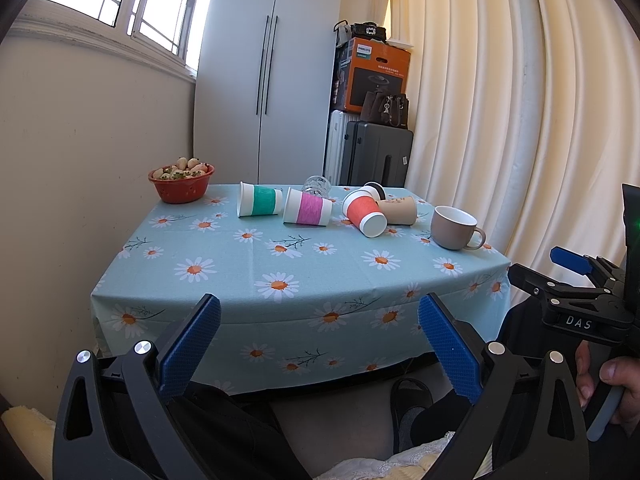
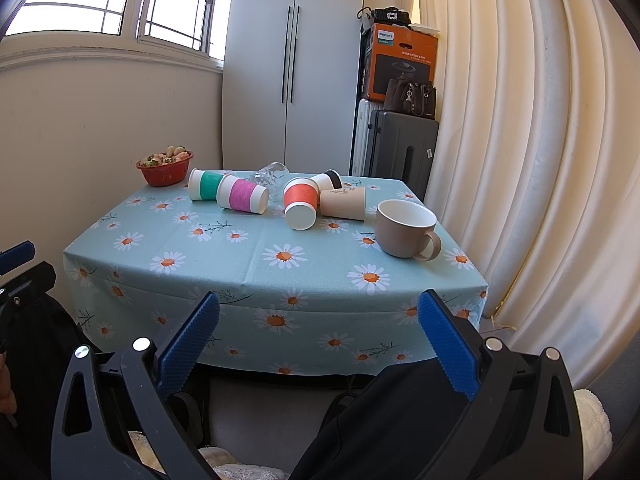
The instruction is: Flip cup upright
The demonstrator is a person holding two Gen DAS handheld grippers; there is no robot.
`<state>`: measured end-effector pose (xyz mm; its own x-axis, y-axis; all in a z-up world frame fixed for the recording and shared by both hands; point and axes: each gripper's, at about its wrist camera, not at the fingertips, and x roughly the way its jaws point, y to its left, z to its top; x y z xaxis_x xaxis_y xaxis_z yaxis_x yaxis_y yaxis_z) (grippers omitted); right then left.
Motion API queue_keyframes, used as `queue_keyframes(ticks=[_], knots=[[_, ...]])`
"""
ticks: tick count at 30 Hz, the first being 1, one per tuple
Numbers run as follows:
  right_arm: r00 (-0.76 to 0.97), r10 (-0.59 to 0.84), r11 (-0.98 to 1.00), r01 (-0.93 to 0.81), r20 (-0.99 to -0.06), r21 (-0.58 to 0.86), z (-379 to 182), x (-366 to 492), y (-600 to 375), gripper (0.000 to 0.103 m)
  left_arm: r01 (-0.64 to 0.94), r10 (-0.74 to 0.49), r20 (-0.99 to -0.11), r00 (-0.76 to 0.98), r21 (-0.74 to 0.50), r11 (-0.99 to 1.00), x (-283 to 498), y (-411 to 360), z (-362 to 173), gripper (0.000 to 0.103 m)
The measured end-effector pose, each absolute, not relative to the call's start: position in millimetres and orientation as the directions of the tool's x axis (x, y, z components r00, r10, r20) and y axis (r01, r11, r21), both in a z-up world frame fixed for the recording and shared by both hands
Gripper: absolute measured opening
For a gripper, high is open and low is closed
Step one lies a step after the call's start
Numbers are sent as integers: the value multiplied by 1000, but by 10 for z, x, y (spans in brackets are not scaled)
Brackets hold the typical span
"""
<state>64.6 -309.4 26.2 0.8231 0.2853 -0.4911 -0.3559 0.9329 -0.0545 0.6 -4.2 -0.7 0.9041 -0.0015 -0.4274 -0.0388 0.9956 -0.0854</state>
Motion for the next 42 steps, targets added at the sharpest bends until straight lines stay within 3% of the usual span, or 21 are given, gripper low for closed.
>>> queue_keyframes(ticks=[15, 29, 42], knots=[[818, 291, 926, -371, -497, -68, 129, 645, -3091, 98, -33, -46, -460, 887, -164, 986, 73, 63, -30, 96], [644, 452, 843, -534, -617, 60, 352, 1423, -2886, 98, -71, -135, -545, 828, -340, 938, 667, 430, -12, 96], [451, 480, 689, -724, -752, 5, 567, 2479, -2099, 98, -140, -255, -582, 772, -548, 825, 1610, 940, -104, 96]])
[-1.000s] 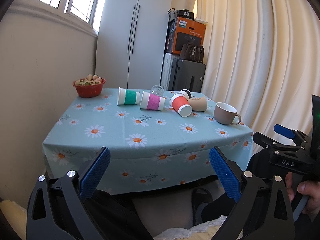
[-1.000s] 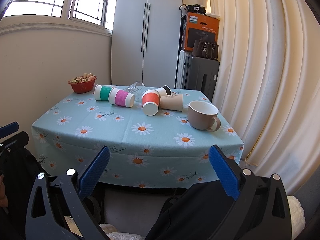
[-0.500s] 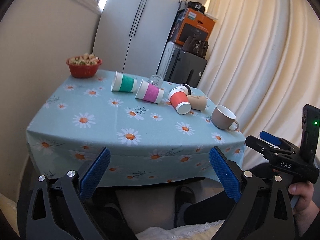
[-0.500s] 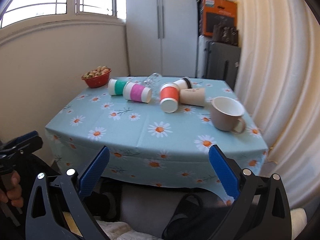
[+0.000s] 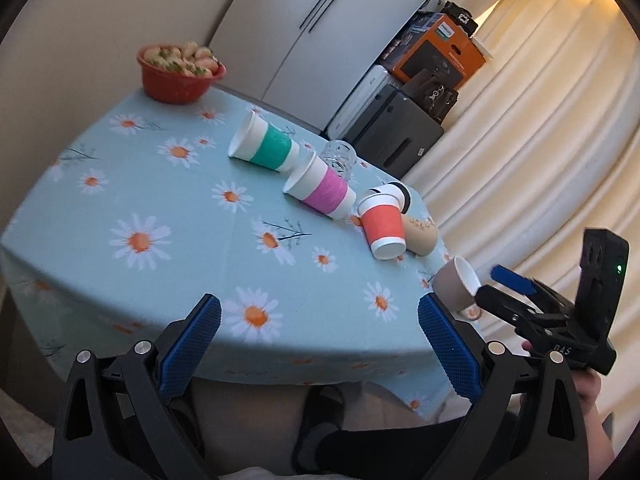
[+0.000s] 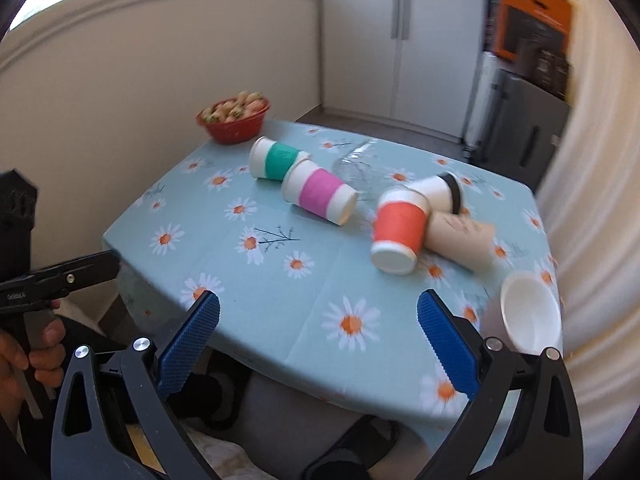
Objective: Flip cup upright
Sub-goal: 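Move the right gripper toward the pink-banded paper cup lying on its side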
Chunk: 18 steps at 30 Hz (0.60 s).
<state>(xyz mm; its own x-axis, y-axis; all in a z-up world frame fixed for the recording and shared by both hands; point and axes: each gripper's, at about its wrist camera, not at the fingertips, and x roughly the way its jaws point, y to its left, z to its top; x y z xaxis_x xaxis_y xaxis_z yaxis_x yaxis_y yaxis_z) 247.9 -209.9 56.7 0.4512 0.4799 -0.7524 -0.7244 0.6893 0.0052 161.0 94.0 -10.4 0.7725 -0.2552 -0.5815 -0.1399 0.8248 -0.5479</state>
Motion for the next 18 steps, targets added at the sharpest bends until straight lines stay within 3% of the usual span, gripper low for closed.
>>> queue_keyframes(ticks=[9, 18], knots=[[306, 376, 455, -883, -875, -114, 525, 3161, -1365, 98, -190, -360, -562, 744, -695, 693, 2117, 1125, -335, 96], [169, 302, 287, -955, -938, -79, 379, 3764, -723, 95, -285, -387, -548, 742, -779, 558, 2451, 1397, -567, 96]])
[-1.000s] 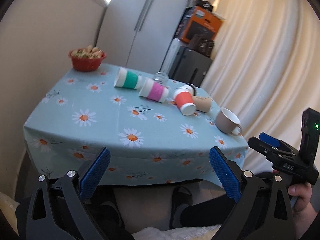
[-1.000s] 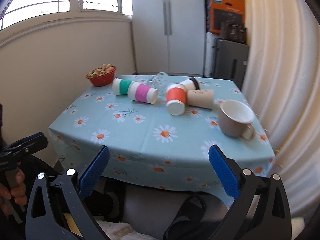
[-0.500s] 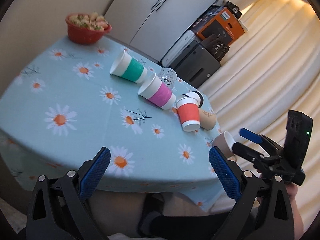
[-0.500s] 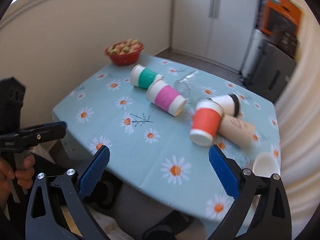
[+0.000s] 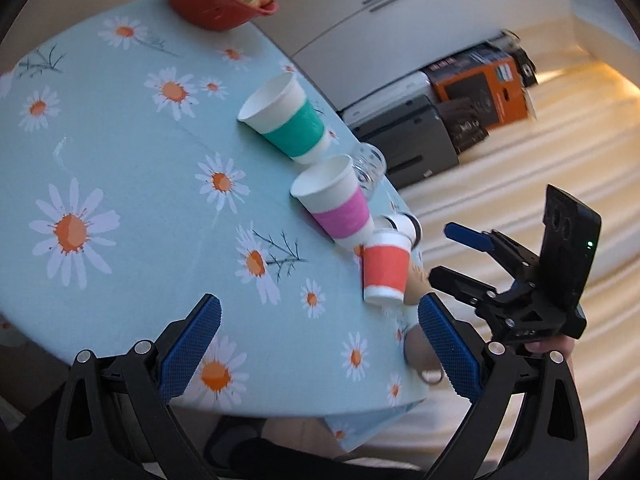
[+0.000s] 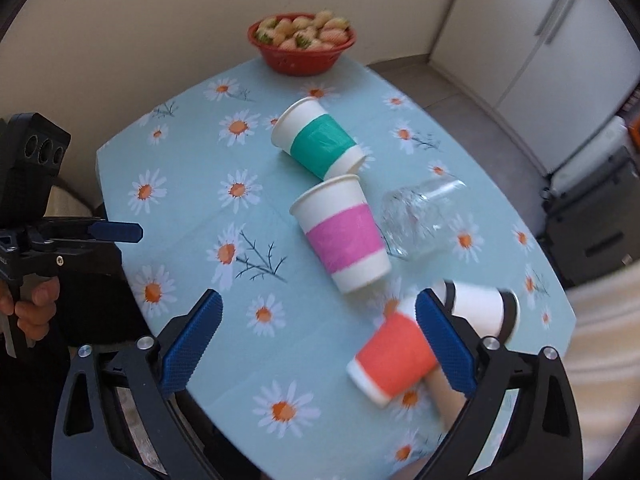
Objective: Flip cup upright
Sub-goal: 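Move the right gripper toward the pink-banded paper cup lying on its side, then close the right gripper around the pink-banded cup's body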
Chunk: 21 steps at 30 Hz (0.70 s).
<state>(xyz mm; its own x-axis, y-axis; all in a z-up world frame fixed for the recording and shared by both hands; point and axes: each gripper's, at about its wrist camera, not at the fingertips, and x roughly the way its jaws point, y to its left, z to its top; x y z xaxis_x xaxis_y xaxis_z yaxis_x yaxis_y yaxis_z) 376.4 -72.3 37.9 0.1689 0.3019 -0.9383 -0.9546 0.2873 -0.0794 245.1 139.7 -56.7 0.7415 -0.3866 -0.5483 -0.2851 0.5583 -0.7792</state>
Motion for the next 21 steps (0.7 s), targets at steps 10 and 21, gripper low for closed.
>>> queue_keyframes(ticks=[10, 21], knots=[[120, 102, 113, -988, -988, -108, -148, 4019, -112, 87, -337, -404, -547, 733, -808, 483, 2674, 1576, -789, 96], [109, -57, 2, -994, -992, -109, -542, 4132, 164, 79, -351, -431, -554, 712, -813, 465, 2648, 1644, -884, 96]])
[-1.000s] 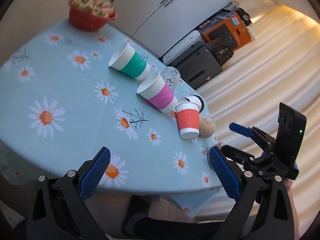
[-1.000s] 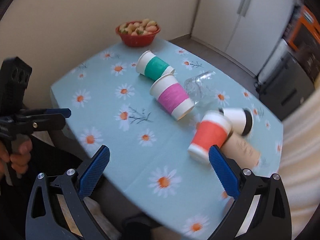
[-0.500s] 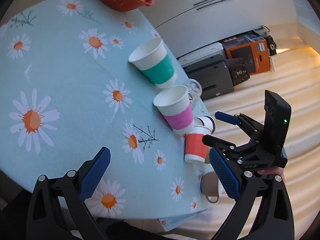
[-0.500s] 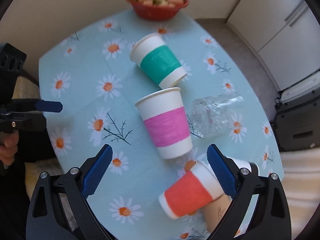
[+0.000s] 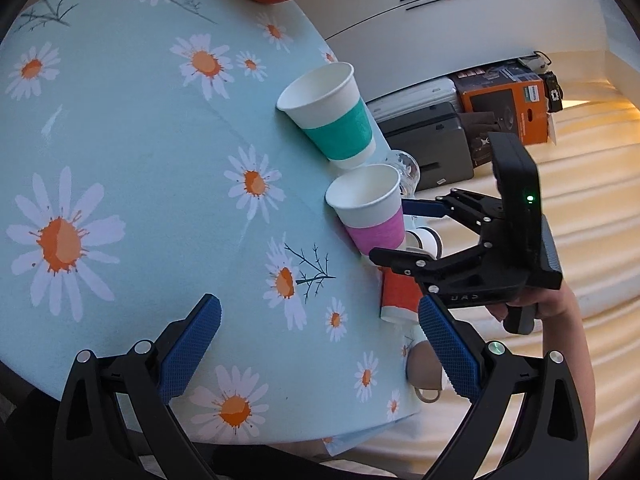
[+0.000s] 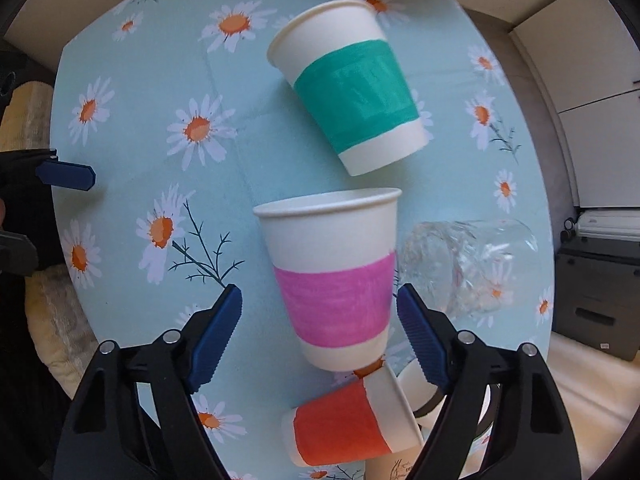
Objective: Flip cup upright
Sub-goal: 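Close the right gripper around the pink-banded cup's body, then lift the pink-banded cup and rotate it rim-up with the right gripper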
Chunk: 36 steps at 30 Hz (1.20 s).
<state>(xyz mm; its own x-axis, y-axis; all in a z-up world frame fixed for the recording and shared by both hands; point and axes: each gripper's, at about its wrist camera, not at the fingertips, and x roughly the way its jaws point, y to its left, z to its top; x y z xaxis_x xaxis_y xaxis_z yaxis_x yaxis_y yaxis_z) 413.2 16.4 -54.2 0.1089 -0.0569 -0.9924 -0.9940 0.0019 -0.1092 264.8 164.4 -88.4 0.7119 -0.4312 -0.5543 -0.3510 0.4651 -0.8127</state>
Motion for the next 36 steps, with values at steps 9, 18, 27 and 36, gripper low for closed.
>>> queue_keyframes(ticks=[9, 18, 27, 36], knots=[[107, -137, 5, -994, -985, -108, -796, 4236, 223, 62, -362, -426, -567, 705, -804, 472, 2641, 1653, -918, 96], [-23, -46, 160, -987, -999, 16, -628, 4218, -2, 61, -355, -437, -561, 703, -809, 469, 2583, 1629, -930, 96], [-221, 152, 452, -852, -963, 266, -598, 4180, -775, 62, -300, -513, -508, 692, -849, 435, 2563, 1497, -815, 96], [-317, 473, 677, -467, -822, 569, -688, 4134, -1491, 62, -269, -585, -493, 644, -862, 430, 2609, 1317, -680, 96]])
